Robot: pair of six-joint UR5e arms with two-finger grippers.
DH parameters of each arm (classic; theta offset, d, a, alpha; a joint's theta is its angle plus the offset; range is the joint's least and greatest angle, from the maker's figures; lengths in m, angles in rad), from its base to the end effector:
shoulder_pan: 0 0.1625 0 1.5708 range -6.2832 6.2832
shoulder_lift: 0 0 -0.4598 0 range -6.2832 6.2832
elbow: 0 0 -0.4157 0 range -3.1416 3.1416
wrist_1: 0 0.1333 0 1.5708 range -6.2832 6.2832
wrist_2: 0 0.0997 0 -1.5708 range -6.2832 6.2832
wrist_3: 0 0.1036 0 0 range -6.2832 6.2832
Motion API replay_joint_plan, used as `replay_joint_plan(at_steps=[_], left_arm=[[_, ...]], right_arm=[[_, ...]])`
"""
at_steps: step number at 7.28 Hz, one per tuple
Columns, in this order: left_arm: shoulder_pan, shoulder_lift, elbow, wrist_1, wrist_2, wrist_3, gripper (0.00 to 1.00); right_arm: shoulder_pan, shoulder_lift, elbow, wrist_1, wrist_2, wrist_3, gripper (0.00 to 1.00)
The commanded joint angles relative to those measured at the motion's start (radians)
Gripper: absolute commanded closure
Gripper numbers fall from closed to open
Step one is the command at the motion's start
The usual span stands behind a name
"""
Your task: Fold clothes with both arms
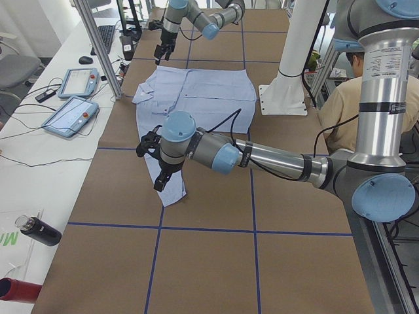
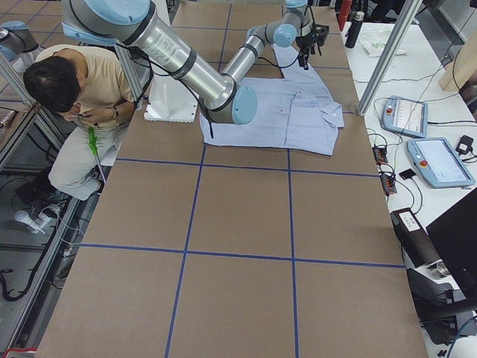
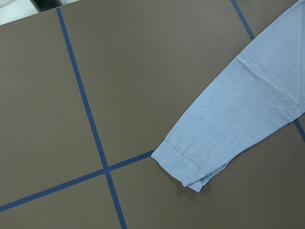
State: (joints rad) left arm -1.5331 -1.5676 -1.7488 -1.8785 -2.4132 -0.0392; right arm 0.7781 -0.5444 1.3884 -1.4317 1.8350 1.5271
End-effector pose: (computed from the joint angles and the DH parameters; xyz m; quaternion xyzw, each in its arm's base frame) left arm -0.0360 -0.5299 0.5648 0.2026 0.4051 0.0970 0.8862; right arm -0.5010 -0.6429 0.0625 0.0804 -0.4753 0.2557 0.8380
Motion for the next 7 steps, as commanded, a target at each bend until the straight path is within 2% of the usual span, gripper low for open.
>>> replay_joint_plan(at_steps=[1, 3, 4, 6, 7], left_arm=[[0.103, -0.040, 0.142, -0.155, 0.005, -0.305, 0.00], [0.165, -0.136, 0.367, -0.276, 0.006, -0.358, 0.02], [0.216, -0.146, 0.402, -0.365, 0.008, -0.498, 0.02], [0.264, -0.115, 0.403, -0.486, 0.012, -0.803, 0.04], [0.274, -0.080, 0.423, -0.578, 0.022, -0.830, 0.02]], right_arm=[[0.047, -0.228, 0.211, -0.004, 0.076, -0.066, 0.00], [0.059, -0.392, 0.354, -0.001, 0.085, -0.168, 0.00], [0.059, -0.423, 0.382, -0.001, 0.086, -0.168, 0.00], [0.058, -0.462, 0.428, -0.001, 0.081, -0.166, 0.00], [0.058, -0.473, 0.443, -0.001, 0.082, -0.168, 0.00]])
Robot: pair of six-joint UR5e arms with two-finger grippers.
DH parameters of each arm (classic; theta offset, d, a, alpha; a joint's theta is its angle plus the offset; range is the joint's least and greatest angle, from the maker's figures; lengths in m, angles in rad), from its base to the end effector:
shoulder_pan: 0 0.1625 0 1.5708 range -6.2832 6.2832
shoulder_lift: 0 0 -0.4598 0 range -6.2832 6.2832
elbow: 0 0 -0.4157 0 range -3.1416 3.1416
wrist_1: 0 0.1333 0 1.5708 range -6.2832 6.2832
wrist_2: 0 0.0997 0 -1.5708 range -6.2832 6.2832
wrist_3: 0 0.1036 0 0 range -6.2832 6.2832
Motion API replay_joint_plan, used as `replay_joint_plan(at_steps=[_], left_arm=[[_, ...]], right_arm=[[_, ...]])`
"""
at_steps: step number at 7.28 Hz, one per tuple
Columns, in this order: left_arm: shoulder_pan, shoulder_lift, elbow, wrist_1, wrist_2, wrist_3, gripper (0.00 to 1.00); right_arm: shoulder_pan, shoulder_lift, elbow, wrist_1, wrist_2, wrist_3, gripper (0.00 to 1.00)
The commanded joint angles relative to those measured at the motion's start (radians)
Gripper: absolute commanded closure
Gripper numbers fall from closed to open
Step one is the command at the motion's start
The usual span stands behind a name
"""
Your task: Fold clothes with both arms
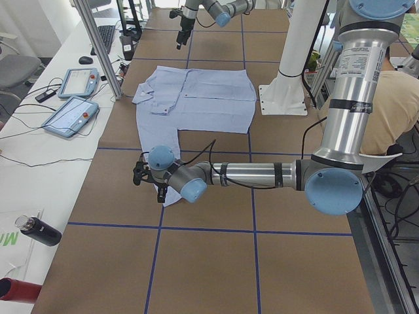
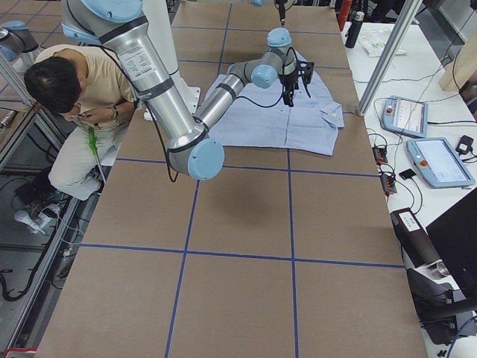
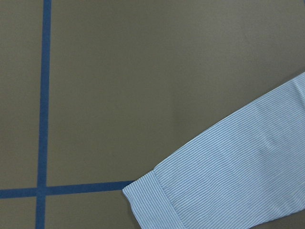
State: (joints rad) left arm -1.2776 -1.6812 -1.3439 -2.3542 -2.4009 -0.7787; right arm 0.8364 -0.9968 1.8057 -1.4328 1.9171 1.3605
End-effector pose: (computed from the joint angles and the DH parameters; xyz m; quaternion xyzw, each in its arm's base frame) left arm 0.1147 -0.5766 0.6611 0.0629 0.4805 -0.0797 0.8711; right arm -0.3788 -0.5660 0.2239 0.0917 -0.4657 0.1952 0.8583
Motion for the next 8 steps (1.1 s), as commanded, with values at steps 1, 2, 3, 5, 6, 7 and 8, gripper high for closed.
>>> replay_joint_plan(at_steps=[1, 2, 3, 5, 6, 7, 8], left_arm=[[0.018, 0.035, 0.019, -0.117, 0.009, -0.106, 0.02], [0.020, 0.040, -0.007, -0.117, 0.005, -0.129, 0.01], [0.020, 0.040, -0.024, -0.116, 0.003, -0.142, 0.01], [0.027, 0.047, 0.029, -0.115, -0.007, -0.155, 0.01], [0.046, 0.046, 0.052, -0.117, -0.004, -0.256, 0.01], [0.104, 0.046, 0.058, -0.119, 0.000, -0.308, 0.01], [0.107, 0.046, 0.089, -0.128, -0.003, -0.315, 0.01]], right_arm=[[0.000, -0.040, 0.026, 0.000, 0.002, -0.001, 0.00], [0.000, -0.055, 0.029, 0.002, -0.001, 0.000, 0.00], [0.001, -0.065, 0.041, 0.002, -0.001, 0.008, 0.00], [0.000, -0.092, 0.061, 0.002, 0.000, 0.009, 0.00], [0.000, -0.094, 0.064, 0.002, 0.000, 0.012, 0.00], [0.000, -0.095, 0.067, 0.002, -0.001, 0.012, 0.00], [0.000, -0.095, 0.067, 0.002, -0.007, 0.012, 0.00]])
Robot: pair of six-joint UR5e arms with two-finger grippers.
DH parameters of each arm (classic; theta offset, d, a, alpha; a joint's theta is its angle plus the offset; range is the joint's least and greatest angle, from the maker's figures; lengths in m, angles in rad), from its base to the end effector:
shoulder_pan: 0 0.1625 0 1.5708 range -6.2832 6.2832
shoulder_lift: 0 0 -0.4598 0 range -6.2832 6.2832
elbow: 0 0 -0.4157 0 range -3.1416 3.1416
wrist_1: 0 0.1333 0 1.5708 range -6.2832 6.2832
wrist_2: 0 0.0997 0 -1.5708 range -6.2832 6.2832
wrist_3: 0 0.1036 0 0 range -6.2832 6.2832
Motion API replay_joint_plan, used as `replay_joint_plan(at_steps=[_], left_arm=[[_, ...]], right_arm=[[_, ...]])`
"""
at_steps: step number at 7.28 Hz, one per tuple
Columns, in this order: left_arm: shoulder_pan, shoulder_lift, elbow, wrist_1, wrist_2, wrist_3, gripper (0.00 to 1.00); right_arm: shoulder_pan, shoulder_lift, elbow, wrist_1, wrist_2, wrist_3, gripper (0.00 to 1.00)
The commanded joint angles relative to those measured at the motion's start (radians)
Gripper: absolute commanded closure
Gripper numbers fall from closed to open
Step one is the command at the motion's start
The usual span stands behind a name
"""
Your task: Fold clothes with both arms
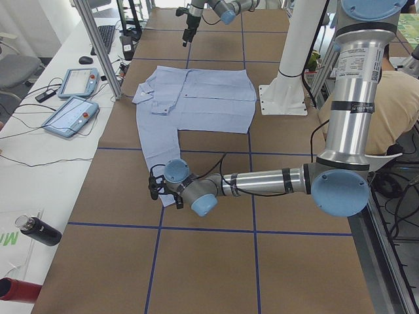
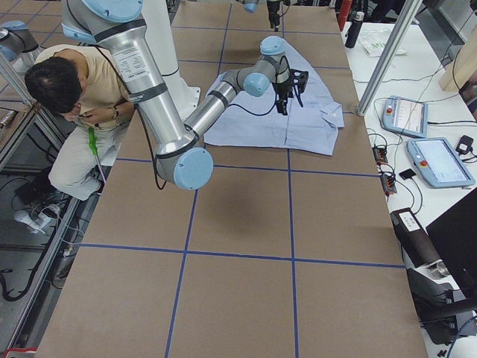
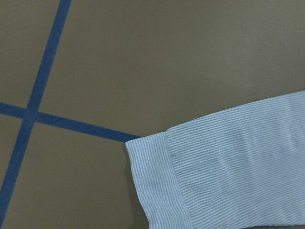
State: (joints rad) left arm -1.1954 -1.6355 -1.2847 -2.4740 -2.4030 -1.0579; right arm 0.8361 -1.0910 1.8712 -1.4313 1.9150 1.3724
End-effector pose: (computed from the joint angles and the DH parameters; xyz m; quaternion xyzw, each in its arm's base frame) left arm 0.1513 -0.5387 0.7039 -0.0196 0.4881 -0.1611 0.8576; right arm -0.3599 -0.5451 0.2578 0.0828 -0.4559 0.2046 0.8622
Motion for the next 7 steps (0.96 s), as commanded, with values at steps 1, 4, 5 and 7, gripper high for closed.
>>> replay_joint_plan(at_steps=[1, 4, 5, 7], left_arm=[[0.026, 0.000, 0.041, -0.049, -0.004, -0.057, 0.01], [0.039, -0.021, 0.054, -0.049, -0.002, -0.070, 0.03], [0.037, -0.030, 0.057, -0.051, -0.001, -0.068, 0.03], [0.039, -0.052, 0.079, -0.051, 0.001, -0.068, 0.11]], right_arm=[[-0.002, -0.001, 0.000, 0.000, -0.005, -0.003, 0.00], [-0.002, -0.001, 0.002, 0.000, -0.010, -0.006, 0.00], [-0.002, -0.003, 0.000, 0.000, -0.011, -0.004, 0.00], [-0.002, -0.006, -0.006, 0.000, -0.011, -0.009, 0.00]])
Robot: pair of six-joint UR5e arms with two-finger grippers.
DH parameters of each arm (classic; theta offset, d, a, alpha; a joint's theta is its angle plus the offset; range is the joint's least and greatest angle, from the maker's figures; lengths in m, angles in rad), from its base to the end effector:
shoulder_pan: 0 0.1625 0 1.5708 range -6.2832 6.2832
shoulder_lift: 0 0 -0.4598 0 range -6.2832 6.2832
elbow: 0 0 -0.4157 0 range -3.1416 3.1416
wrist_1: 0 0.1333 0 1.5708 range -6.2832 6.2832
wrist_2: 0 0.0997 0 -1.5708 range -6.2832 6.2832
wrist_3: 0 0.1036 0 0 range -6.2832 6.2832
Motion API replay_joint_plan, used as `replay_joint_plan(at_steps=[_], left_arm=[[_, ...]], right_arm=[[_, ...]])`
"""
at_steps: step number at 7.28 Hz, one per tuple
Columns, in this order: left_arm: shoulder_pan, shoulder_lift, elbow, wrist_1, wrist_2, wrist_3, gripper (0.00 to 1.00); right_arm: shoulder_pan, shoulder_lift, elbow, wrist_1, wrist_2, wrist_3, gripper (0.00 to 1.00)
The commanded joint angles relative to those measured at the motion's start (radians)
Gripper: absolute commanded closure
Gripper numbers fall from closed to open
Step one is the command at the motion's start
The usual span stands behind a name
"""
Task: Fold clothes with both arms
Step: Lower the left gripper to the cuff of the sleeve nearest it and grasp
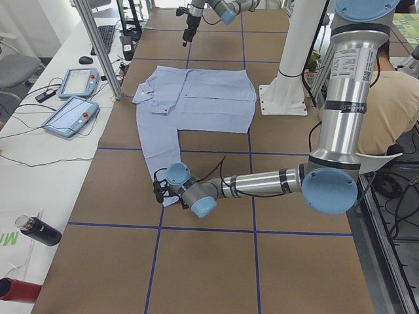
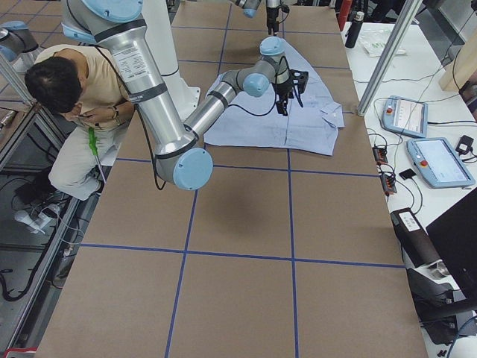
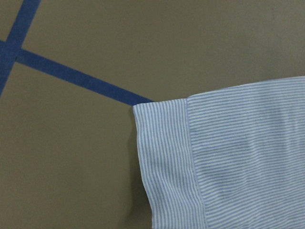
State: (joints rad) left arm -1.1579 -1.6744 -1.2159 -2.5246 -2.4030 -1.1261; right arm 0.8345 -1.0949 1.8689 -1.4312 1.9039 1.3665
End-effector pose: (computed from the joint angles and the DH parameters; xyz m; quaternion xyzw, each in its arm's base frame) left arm 0.1773 -0.5461 0.7120 -0.0380 0.4916 -0.1695 0.8533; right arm -0.3604 -0.5457 0.2615 0.0867 -0.4515 0.2048 0.8641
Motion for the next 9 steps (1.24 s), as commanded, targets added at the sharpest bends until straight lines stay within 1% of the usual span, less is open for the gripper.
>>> replay_joint_plan(at_steps=[1, 2, 3, 4, 7, 8, 9], left_arm=[[0.001, -0.014, 0.012, 0.000, 0.001, 0.000, 0.25], [0.001, -0.014, 0.013, 0.001, 0.001, 0.000, 0.35], [0.001, -0.014, 0.021, 0.000, 0.002, 0.003, 0.37], [0.003, -0.016, 0.024, 0.000, 0.002, 0.002, 0.37], [0.006, -0.016, 0.026, 0.001, -0.002, -0.001, 0.37], [0.009, -0.016, 0.027, 0.001, -0.002, -0.001, 0.61], [0.009, -0.016, 0.030, 0.001, -0.002, 0.000, 0.81]], right_arm=[[-0.002, -0.009, -0.004, 0.000, 0.000, -0.003, 0.00], [-0.003, -0.010, -0.004, 0.000, 0.000, -0.001, 0.00], [-0.003, -0.014, -0.004, 0.000, -0.003, -0.003, 0.00], [-0.008, -0.016, -0.004, 0.000, -0.032, -0.004, 0.00], [-0.015, -0.014, 0.001, 0.000, -0.043, -0.003, 0.00], [-0.017, -0.016, 0.001, 0.000, -0.043, -0.003, 0.00], [-0.015, -0.016, 0.001, 0.000, -0.045, -0.004, 0.00]])
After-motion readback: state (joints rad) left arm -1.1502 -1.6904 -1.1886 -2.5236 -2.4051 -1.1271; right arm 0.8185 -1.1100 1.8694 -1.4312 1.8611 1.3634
